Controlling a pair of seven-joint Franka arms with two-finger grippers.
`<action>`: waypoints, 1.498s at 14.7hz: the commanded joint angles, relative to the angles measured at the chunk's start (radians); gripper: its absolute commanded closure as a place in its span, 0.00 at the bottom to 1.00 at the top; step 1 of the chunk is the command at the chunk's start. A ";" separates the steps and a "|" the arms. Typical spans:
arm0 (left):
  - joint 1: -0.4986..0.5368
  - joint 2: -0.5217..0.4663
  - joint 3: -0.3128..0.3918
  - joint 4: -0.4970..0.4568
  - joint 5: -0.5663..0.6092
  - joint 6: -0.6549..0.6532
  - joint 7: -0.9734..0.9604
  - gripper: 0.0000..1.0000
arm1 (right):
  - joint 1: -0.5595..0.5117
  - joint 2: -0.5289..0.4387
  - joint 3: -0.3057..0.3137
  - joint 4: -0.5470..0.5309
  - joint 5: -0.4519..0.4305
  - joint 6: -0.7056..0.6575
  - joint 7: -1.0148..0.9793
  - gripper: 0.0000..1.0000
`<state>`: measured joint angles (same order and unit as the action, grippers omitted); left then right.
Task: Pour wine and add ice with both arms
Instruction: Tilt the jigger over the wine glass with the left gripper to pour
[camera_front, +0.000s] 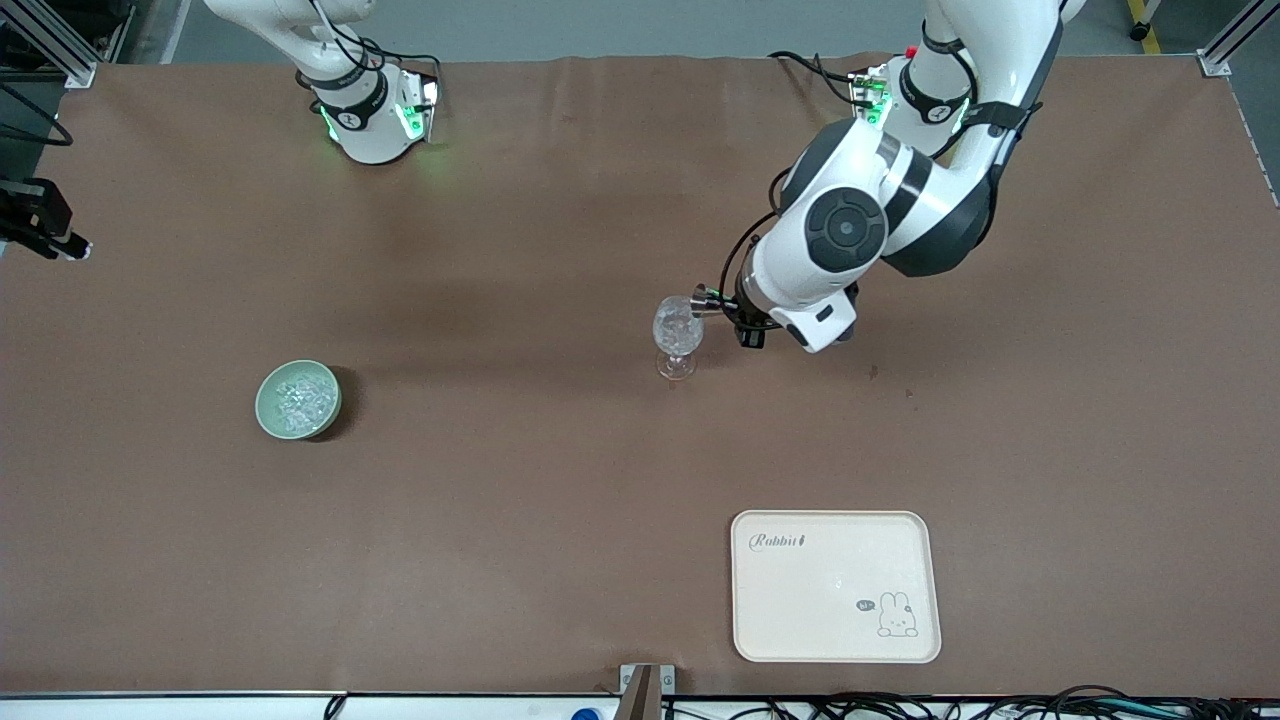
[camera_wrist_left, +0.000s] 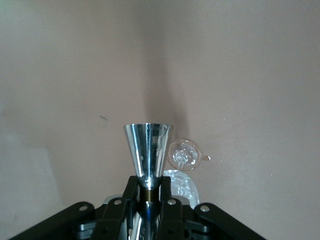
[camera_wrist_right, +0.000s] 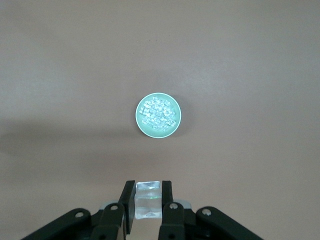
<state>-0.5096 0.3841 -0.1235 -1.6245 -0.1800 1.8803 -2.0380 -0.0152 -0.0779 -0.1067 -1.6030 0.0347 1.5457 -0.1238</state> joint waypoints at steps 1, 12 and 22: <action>-0.032 0.033 0.002 0.043 0.057 -0.007 -0.054 0.99 | 0.001 0.020 0.002 0.017 -0.012 -0.013 0.003 0.93; -0.113 0.067 0.005 0.072 0.230 -0.044 -0.111 0.99 | -0.002 0.029 0.001 0.011 -0.010 -0.022 0.006 0.92; -0.145 0.067 0.005 0.100 0.347 -0.119 -0.114 0.99 | 0.006 0.029 0.001 0.011 -0.010 -0.022 0.007 0.92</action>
<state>-0.6367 0.4469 -0.1242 -1.5451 0.1275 1.7870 -2.1296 -0.0130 -0.0509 -0.1074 -1.6030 0.0346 1.5351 -0.1236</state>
